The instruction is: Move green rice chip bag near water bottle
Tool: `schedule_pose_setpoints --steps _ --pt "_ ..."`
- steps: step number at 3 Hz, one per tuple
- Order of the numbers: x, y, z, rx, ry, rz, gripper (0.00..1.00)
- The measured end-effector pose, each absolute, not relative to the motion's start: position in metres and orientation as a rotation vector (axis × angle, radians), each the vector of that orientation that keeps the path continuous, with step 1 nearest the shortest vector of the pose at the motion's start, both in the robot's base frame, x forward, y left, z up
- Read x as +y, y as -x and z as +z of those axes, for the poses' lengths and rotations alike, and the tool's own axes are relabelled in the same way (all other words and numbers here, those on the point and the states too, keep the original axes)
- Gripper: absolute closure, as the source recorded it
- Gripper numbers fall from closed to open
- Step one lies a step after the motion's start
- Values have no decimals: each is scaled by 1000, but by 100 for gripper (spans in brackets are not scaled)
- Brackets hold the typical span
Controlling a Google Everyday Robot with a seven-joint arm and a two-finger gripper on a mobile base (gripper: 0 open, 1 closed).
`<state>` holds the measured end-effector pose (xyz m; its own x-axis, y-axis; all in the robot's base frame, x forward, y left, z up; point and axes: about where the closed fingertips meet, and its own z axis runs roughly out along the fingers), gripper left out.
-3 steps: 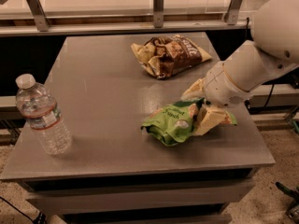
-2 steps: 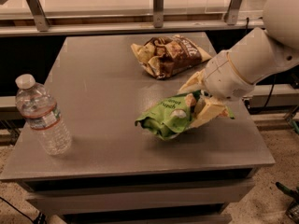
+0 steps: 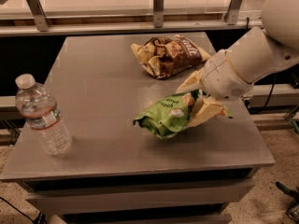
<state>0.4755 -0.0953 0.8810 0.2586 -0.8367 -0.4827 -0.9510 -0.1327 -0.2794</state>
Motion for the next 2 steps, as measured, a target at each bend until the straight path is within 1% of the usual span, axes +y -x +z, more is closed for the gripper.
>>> schedule_pose_setpoints --steps 1,2 --pt "-82 -480 882 1592 2069 258 100" --pt "-59 -493 883 1536 2159 228 100"
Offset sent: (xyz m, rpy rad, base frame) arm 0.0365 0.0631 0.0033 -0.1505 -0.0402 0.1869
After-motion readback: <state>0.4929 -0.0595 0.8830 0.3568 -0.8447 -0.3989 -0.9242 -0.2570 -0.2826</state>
